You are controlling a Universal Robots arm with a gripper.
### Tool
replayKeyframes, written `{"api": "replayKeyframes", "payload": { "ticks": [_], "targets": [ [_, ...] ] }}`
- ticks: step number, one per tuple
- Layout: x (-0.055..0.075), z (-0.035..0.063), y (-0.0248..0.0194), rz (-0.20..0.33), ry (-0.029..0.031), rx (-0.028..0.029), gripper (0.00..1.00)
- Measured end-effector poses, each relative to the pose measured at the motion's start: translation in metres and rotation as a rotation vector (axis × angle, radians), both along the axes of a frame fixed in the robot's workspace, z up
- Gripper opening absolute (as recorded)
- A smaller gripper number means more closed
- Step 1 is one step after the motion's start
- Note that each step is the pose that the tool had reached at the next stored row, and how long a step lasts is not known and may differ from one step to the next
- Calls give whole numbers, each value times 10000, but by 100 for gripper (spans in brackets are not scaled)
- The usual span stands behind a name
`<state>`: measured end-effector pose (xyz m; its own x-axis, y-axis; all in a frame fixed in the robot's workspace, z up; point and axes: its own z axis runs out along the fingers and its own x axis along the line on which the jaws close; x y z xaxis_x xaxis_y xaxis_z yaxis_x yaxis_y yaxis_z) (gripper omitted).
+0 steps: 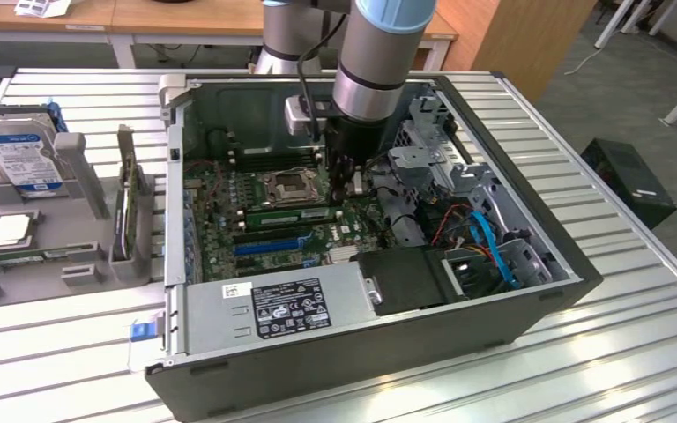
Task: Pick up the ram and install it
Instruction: 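Press down the ram until it locks into place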
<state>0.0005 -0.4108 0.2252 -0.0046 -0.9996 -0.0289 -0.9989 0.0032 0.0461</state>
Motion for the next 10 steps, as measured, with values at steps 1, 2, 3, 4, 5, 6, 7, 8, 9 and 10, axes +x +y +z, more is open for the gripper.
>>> {"api": "replayKeyframes", "payload": {
  "ticks": [1,2,3,4,5,6,7,8,9,10],
  "targets": [
    [0,-3,-1,0,1,-2,11],
    [0,-6,-2,-1,1,-3,11],
    [0,-6,-2,0,2,-3,11],
    [0,-6,-2,0,2,-4,11],
    [0,-6,-2,0,1,-3,11],
    [0,-7,-1,0,1,-2,11],
    [0,-8,-2,0,1,-1,11],
    [0,-12,-1,0,0,1,11],
    [0,-16,-2,0,0,-1,11],
    [0,-17,-3,0,1,-2,11]
  ]
}}
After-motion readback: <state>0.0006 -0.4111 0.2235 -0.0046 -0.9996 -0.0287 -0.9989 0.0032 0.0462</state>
